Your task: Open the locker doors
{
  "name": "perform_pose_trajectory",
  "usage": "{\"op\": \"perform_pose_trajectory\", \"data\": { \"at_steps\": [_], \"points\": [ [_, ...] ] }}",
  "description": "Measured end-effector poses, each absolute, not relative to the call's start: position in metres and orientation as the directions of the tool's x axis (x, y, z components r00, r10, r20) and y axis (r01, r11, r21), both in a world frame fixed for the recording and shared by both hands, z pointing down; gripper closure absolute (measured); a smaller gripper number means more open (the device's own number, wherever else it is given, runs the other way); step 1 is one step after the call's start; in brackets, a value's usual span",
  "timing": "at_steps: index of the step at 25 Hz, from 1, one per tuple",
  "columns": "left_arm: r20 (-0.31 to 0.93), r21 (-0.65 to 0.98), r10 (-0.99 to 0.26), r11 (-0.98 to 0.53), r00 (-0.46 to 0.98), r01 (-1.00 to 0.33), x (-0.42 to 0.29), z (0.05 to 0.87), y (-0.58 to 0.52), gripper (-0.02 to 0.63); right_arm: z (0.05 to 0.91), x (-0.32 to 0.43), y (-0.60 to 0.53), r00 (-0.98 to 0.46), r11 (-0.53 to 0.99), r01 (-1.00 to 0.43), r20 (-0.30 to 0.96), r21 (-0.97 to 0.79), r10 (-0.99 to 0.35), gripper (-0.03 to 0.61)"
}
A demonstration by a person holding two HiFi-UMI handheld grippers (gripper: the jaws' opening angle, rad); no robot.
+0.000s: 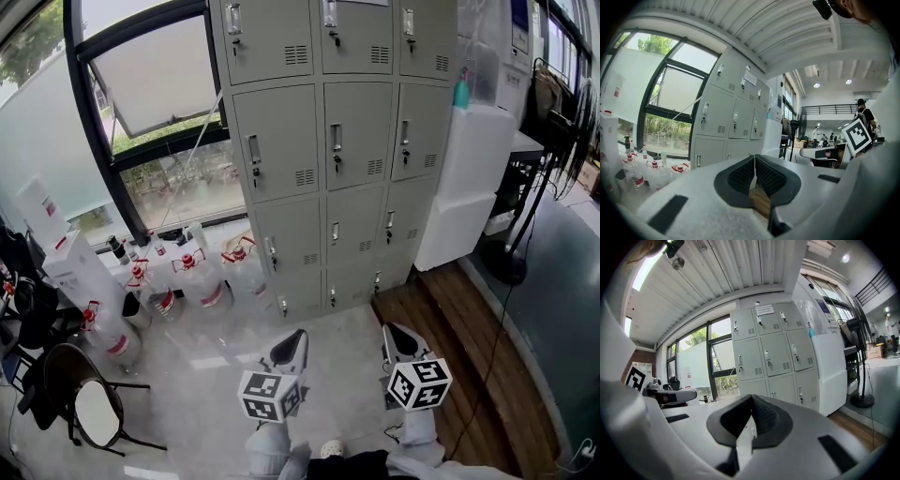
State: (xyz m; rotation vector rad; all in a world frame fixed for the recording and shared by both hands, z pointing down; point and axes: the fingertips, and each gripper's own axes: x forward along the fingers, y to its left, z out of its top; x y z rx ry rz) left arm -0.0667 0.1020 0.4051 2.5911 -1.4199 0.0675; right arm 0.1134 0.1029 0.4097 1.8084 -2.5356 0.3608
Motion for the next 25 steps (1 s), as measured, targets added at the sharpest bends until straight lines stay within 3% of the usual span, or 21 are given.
{"op": "perform_pose_trajectory", "data": {
  "at_steps": [11,17,25],
  "points": [
    [0.148,0.153,-0.813,-0.543,0.563,-0.826,-0.061,0.414,0.106,0.601,0.419,0.125,0.113,-0.297,0.268,-0.947,0.167,-0.179,-0.94,0.578],
    [0.149,0.141,-0.815,-0.543,0.56,-0.827,-0.056,0.414,0.093,0.601,0.413,0.133,0.098,-0.275,0.246,-0.946,0.116,-0.211,-0.954,0.578],
    [0.156,0.128,-0.819,-0.538,0.552,-0.833,-0.043,0.414,0.054,0.601,0.406,0.143,0.054,-0.297,0.273,-0.936,0.08,-0.225,-0.952,0.466]
  ]
}}
